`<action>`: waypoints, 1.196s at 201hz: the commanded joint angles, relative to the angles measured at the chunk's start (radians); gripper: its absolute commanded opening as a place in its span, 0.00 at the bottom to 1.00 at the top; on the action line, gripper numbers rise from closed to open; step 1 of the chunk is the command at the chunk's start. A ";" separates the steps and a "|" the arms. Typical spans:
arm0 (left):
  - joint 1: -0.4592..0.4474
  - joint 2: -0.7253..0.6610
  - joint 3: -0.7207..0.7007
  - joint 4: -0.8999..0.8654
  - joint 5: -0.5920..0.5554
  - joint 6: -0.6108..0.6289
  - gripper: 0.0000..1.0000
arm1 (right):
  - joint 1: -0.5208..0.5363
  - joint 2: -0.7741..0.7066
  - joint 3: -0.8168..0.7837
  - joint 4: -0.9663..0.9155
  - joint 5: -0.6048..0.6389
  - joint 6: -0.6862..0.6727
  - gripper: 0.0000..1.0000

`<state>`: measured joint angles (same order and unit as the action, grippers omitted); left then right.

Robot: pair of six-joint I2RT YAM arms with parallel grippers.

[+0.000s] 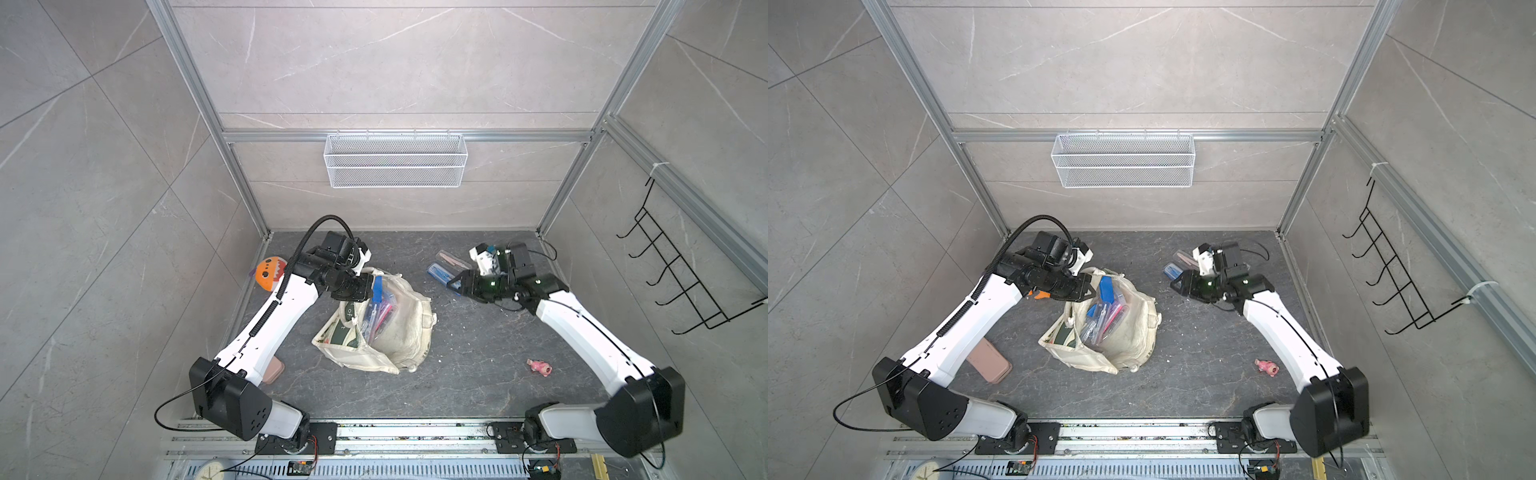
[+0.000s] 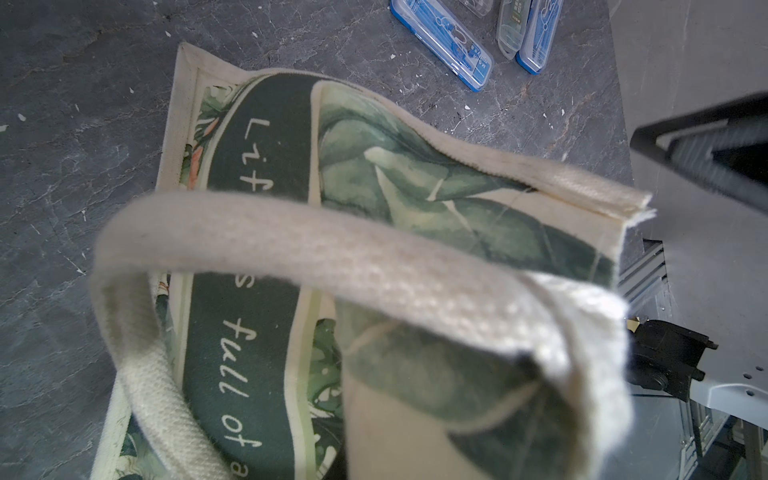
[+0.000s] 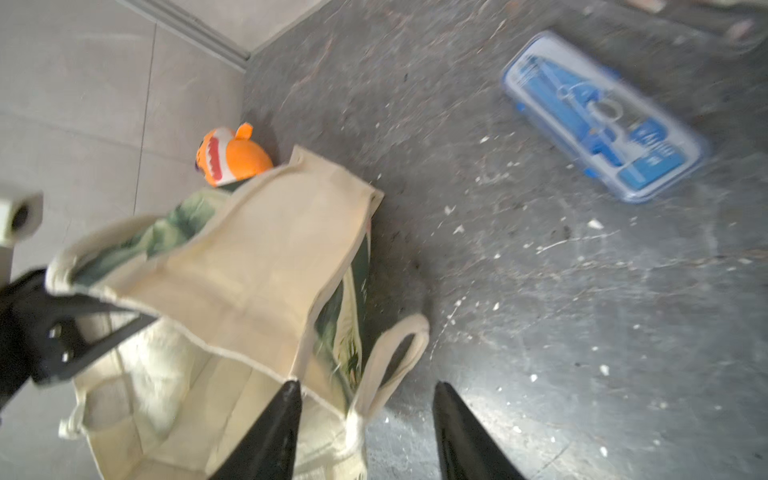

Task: Take out the compass set from the canvas bag
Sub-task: Adjust the canvas bag at the center of the board.

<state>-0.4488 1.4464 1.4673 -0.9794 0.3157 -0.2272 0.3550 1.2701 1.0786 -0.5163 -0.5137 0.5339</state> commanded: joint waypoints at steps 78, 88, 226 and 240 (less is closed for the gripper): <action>-0.002 -0.012 0.067 0.010 0.030 0.026 0.00 | 0.286 -0.024 -0.244 0.188 0.098 0.153 0.57; -0.002 -0.012 0.068 0.010 0.030 0.026 0.00 | 0.303 -0.001 -0.243 0.214 0.100 0.165 0.55; -0.002 -0.059 0.275 -0.229 -0.390 -0.060 1.00 | 0.390 0.078 -0.177 0.271 0.173 0.255 0.09; -0.002 -0.061 0.297 -0.280 -0.363 -0.086 1.00 | 0.392 0.078 -0.168 0.267 0.174 0.256 0.09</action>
<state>-0.4507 1.4147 1.7081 -1.1458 -0.0288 -0.2714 0.7395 1.3685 0.8646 -0.2451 -0.3618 0.7788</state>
